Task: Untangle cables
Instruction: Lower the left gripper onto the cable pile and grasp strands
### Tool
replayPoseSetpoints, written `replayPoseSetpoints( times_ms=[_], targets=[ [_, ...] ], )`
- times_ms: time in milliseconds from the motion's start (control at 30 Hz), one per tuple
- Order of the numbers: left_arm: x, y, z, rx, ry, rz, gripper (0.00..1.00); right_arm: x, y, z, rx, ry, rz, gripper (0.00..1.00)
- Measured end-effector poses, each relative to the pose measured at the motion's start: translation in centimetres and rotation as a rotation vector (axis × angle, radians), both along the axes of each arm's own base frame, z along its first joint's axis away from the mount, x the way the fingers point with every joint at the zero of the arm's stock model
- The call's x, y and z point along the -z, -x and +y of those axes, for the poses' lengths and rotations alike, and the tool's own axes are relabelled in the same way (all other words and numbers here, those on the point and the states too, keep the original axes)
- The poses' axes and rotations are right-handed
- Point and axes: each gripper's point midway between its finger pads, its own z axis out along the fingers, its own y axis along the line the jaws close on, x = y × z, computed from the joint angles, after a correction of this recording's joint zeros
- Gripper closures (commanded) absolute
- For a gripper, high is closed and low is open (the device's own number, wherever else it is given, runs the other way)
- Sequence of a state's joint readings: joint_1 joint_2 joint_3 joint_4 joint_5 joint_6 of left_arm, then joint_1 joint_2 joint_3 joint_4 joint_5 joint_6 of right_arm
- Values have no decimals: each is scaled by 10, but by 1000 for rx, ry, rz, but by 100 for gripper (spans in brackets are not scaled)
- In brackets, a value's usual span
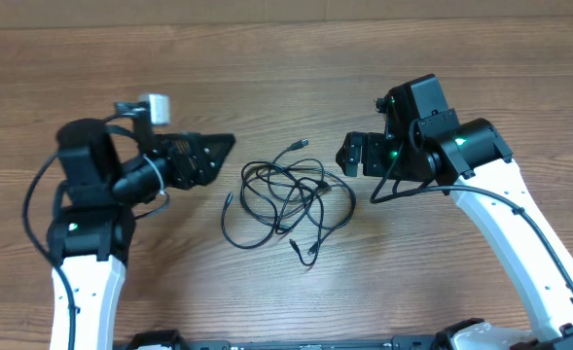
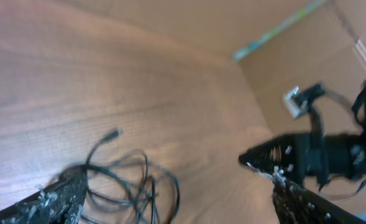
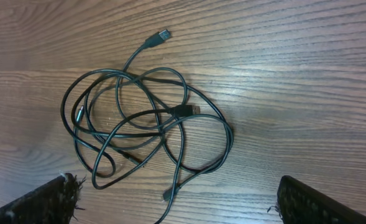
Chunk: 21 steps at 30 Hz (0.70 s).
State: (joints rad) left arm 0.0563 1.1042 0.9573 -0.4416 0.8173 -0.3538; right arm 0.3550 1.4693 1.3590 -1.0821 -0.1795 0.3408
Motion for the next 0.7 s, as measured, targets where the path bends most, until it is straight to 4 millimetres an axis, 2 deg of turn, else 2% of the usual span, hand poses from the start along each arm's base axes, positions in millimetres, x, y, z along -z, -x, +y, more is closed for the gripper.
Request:
replayPoseSetpoints(
  times_ms=[133,367,467,700],
  targets=[
    [26,-1,-16,44,-41,76,6,-1,-1,0,9,-5,-2,0],
    [92,1,-45,95,-163,264,0,0,-1,0,20,-9,5,0],
    [121,3,-46,69,-225,364,0,0,0,0,22,-8,8,0],
    [156,2,-38,-15,-266,505,0,0,0,0,22,-8,8,0]
  ],
)
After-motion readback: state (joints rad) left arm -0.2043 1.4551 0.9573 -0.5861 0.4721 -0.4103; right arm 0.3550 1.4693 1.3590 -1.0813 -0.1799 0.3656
